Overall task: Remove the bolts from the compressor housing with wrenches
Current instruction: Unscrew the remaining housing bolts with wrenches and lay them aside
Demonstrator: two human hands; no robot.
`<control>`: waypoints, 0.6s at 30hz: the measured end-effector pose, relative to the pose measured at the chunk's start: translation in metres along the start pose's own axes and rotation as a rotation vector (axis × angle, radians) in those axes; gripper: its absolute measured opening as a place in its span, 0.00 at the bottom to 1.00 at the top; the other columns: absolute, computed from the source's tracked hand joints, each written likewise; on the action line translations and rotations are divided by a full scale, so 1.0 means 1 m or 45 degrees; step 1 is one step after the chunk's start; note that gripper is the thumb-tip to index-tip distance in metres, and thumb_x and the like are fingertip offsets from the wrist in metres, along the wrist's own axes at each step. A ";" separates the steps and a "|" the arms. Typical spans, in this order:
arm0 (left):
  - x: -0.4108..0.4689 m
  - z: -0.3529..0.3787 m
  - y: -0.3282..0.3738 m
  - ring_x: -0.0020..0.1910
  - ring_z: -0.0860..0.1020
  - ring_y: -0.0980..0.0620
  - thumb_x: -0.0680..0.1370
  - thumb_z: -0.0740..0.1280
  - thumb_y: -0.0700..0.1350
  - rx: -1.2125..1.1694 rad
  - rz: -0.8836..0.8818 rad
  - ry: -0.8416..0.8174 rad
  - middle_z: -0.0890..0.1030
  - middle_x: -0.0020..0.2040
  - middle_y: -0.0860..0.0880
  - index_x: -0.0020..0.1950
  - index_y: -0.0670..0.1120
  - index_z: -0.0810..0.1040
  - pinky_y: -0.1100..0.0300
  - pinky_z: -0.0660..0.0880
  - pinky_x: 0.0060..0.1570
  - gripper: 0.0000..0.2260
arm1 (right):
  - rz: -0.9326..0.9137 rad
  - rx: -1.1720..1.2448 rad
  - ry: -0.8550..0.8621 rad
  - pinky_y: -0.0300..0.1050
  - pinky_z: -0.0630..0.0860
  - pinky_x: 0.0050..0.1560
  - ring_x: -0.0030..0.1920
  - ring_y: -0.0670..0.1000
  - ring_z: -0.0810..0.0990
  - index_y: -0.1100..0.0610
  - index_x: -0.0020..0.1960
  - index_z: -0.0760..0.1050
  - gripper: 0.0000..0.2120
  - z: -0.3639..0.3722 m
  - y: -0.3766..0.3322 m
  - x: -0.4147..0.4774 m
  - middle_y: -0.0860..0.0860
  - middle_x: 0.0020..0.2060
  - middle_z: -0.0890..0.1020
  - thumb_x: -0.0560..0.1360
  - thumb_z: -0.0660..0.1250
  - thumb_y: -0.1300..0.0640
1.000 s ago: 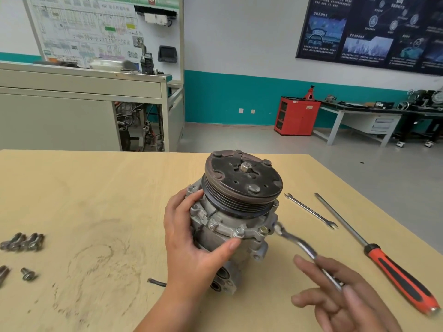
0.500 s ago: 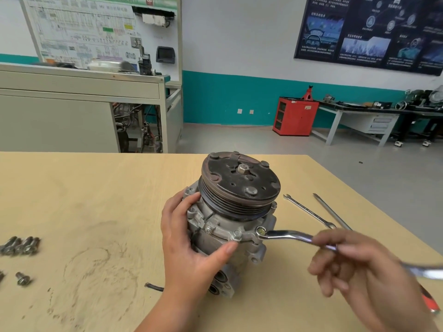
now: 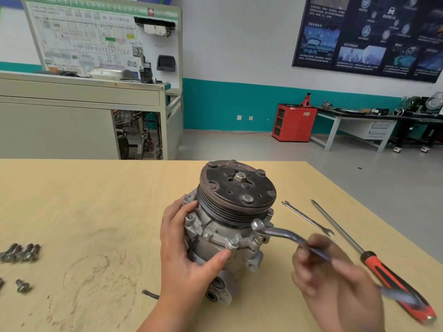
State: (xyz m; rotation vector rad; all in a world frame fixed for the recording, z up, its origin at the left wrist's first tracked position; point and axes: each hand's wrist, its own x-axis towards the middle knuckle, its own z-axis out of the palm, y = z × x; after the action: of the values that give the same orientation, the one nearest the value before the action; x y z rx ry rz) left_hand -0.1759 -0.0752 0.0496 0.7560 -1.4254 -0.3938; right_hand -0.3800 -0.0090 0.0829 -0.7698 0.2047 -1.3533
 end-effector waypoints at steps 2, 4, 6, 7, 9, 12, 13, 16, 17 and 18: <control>0.000 0.000 0.001 0.71 0.66 0.52 0.67 0.66 0.72 -0.015 -0.015 -0.005 0.68 0.68 0.46 0.66 0.67 0.66 0.66 0.62 0.68 0.29 | -0.151 -0.396 0.122 0.47 0.76 0.41 0.50 0.60 0.80 0.67 0.64 0.72 0.21 0.010 0.008 -0.014 0.70 0.55 0.76 0.71 0.61 0.74; 0.000 -0.001 0.001 0.71 0.66 0.50 0.67 0.67 0.71 -0.021 -0.015 -0.013 0.68 0.68 0.45 0.66 0.63 0.67 0.64 0.63 0.68 0.30 | -0.113 -0.673 0.252 0.36 0.73 0.24 0.32 0.53 0.83 0.55 0.50 0.84 0.19 0.020 0.023 -0.024 0.64 0.42 0.83 0.61 0.74 0.68; -0.001 -0.002 0.001 0.70 0.66 0.50 0.67 0.69 0.67 -0.019 -0.012 -0.016 0.68 0.67 0.44 0.67 0.59 0.67 0.64 0.63 0.68 0.31 | 0.166 -0.688 0.350 0.34 0.66 0.16 0.20 0.50 0.77 0.59 0.45 0.85 0.25 0.042 0.022 -0.027 0.61 0.30 0.82 0.49 0.84 0.59; 0.000 -0.002 0.000 0.70 0.66 0.50 0.66 0.70 0.63 -0.017 -0.008 -0.017 0.68 0.67 0.44 0.66 0.58 0.67 0.64 0.63 0.69 0.31 | 0.248 -0.699 0.319 0.33 0.65 0.16 0.18 0.48 0.75 0.57 0.41 0.85 0.26 0.053 0.022 -0.029 0.60 0.29 0.82 0.42 0.85 0.59; -0.001 -0.001 0.000 0.71 0.66 0.50 0.65 0.70 0.59 -0.013 0.001 -0.017 0.68 0.67 0.44 0.66 0.57 0.67 0.62 0.63 0.69 0.31 | 0.087 -0.794 0.389 0.32 0.66 0.18 0.22 0.46 0.77 0.49 0.34 0.85 0.19 0.059 0.029 -0.023 0.54 0.30 0.84 0.48 0.74 0.68; -0.002 -0.001 0.000 0.71 0.65 0.49 0.67 0.69 0.67 -0.017 -0.009 -0.009 0.68 0.68 0.44 0.67 0.57 0.67 0.56 0.63 0.70 0.32 | -0.258 -0.911 0.477 0.32 0.65 0.18 0.26 0.50 0.80 0.45 0.33 0.84 0.20 0.060 0.046 -0.028 0.54 0.35 0.85 0.58 0.58 0.64; -0.002 -0.001 0.001 0.71 0.65 0.48 0.67 0.68 0.69 -0.021 -0.019 -0.006 0.68 0.68 0.44 0.67 0.57 0.67 0.55 0.63 0.70 0.32 | -0.314 -0.977 0.471 0.32 0.66 0.19 0.27 0.51 0.81 0.44 0.34 0.84 0.20 0.060 0.051 -0.027 0.54 0.36 0.85 0.59 0.58 0.64; -0.001 -0.001 0.001 0.72 0.65 0.48 0.68 0.66 0.71 -0.021 -0.042 0.003 0.68 0.68 0.44 0.67 0.57 0.67 0.53 0.64 0.70 0.32 | -0.425 -1.223 0.373 0.30 0.70 0.24 0.29 0.50 0.82 0.40 0.40 0.83 0.19 0.057 0.048 -0.025 0.51 0.37 0.86 0.63 0.62 0.61; -0.001 -0.001 0.001 0.72 0.65 0.47 0.68 0.66 0.71 -0.014 -0.043 0.006 0.67 0.68 0.44 0.67 0.57 0.66 0.52 0.63 0.70 0.33 | -0.440 -1.290 0.329 0.29 0.70 0.25 0.30 0.50 0.82 0.39 0.43 0.83 0.18 0.053 0.044 -0.025 0.50 0.38 0.86 0.64 0.64 0.60; -0.001 -0.001 0.001 0.72 0.64 0.47 0.68 0.66 0.71 -0.004 -0.043 0.010 0.67 0.69 0.44 0.67 0.57 0.66 0.50 0.63 0.70 0.33 | -0.430 -1.309 0.298 0.29 0.70 0.25 0.31 0.50 0.82 0.41 0.45 0.83 0.17 0.049 0.039 -0.024 0.51 0.39 0.86 0.64 0.64 0.59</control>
State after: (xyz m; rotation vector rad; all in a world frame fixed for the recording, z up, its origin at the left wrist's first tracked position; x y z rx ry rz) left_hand -0.1756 -0.0738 0.0493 0.7788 -1.4062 -0.4186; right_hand -0.3278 0.0329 0.0886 -1.5395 1.0461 -1.6399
